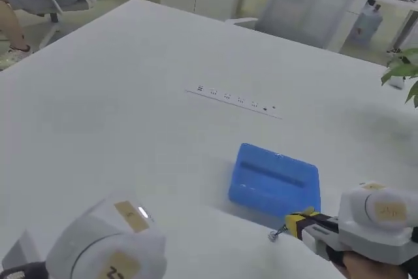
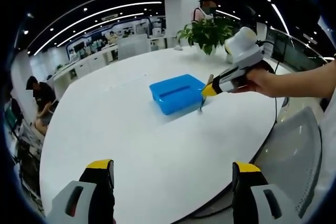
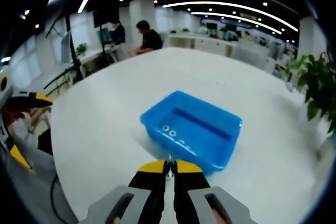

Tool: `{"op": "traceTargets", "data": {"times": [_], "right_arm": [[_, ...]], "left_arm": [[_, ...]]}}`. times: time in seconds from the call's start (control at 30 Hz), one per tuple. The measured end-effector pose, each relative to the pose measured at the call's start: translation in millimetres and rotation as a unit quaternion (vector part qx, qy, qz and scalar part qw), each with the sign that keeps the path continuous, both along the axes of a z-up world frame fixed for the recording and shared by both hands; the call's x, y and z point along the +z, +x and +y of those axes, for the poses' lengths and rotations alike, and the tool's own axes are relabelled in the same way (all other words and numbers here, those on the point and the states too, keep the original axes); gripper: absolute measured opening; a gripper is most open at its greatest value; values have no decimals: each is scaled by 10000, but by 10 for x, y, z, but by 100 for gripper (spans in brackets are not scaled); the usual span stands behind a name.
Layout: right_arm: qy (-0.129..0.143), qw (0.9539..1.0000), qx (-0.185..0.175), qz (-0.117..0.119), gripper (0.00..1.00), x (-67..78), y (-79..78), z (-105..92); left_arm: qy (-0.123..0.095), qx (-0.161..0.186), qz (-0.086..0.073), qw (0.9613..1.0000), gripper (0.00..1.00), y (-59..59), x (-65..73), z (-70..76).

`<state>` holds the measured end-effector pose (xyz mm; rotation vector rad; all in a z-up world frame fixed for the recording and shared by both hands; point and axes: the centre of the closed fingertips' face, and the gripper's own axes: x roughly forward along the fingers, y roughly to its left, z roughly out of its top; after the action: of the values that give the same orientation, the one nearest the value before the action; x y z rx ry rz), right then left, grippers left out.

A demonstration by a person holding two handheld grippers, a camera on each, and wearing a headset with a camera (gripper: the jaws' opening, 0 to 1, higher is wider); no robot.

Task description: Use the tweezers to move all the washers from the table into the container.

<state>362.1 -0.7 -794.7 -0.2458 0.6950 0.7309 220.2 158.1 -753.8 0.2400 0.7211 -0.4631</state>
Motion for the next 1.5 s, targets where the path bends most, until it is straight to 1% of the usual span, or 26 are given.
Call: {"op": "traceTargets", "data": {"times": [0.07, 0.17, 0.3, 0.43, 0.53, 0.67, 0.8, 1.0, 1.17, 1.27, 1.37, 1.43, 1.5], "right_arm": [[-9, 10000, 24, -57, 0, 63, -1, 7], [104, 9999, 28, -99, 0, 161, 13, 12], [140, 9997, 55, -189, 0, 270, 20, 19], [187, 9994, 15, -306, 0, 396, 23, 8], [271, 9989, -31, -375, 0, 489, 41, 0], [284, 9984, -92, -478, 0, 561, 100, -29], [323, 9980, -140, -521, 0, 605, 153, -43], [319, 9976, -164, -598, 0, 638, 230, -54], [297, 9970, -230, -673, 0, 659, 332, -72], [210, 9971, -243, -697, 0, 625, 388, -87], [174, 9975, -265, -631, 0, 539, 482, -123], [91, 9977, -258, -617, 0, 481, 532, -138], [37, 9980, -259, -584, 0, 428, 557, -140]], "left_arm": [[-9, 2, -8, 10000, 95, 3, 4, -2], [13, -36, -29, 10000, 95, 3, 15, -17], [22, -37, -43, 10000, 96, 3, 21, -10], [0, -21, -60, 10000, 96, 0, 30, -1], [11, -41, -70, 10000, 96, -4, 36, -6], [26, -49, -87, 9999, 96, -5, 43, -8], [45, -21, -101, 9999, 96, -6, 50, 15], [43, -15, -109, 9999, 96, -10, 56, 17], [59, -39, -109, 9999, 96, -12, 61, 7], [111, -47, -107, 9999, 96, -6, 64, 19], [112, -42, -122, 9999, 96, 6, 84, 28], [108, -28, -135, 9998, 96, 16, 98, 31], [112, -17, -140, 9998, 96, 22, 100, 31]]}}
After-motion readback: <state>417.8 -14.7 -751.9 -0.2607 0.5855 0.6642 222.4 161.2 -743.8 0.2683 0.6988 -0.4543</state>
